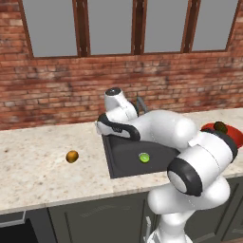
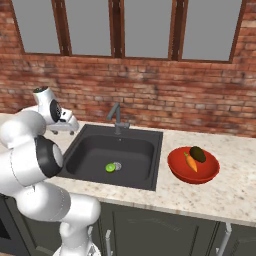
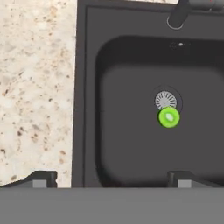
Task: There is a mixed pile of frozen fruits and vegetables on the counter. Locate all the frozen vegetables and place the items in a bowl on the counter. Take all the frozen fruits and defrost them in a running sink.
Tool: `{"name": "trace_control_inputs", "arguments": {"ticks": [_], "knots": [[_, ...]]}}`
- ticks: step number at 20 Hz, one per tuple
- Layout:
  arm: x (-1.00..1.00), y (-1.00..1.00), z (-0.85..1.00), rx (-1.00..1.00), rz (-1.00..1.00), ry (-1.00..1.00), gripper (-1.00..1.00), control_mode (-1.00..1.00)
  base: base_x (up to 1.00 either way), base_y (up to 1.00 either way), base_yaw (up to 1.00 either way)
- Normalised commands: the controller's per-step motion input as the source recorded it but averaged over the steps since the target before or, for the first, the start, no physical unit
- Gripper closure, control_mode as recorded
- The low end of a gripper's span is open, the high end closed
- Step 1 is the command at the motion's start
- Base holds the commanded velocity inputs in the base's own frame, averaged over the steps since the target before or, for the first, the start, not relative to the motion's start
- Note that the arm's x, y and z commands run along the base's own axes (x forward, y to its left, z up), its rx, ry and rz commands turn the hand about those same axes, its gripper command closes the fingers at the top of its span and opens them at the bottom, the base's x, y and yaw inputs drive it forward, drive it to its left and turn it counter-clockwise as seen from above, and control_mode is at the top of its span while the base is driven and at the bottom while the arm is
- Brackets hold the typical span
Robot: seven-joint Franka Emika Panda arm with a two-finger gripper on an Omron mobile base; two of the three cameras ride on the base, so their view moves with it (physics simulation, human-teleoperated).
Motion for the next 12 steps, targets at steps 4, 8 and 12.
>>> {"name": "trace_control_inputs", "arguments": {"ticks": [4,8,12], "knots": [[-0.54,1.00,0.14,0.00,0.13,0.02,-1.00,-1.00,0.00,0.00,0.00],[-0.53,0.99,0.23,0.00,0.15,0.03,-1.00,-1.00,0.00,0.00,0.00],[-0.15,0.98,0.07,0.00,0.21,0.09,-1.00,-1.00,0.00,0.00,0.00]]}}
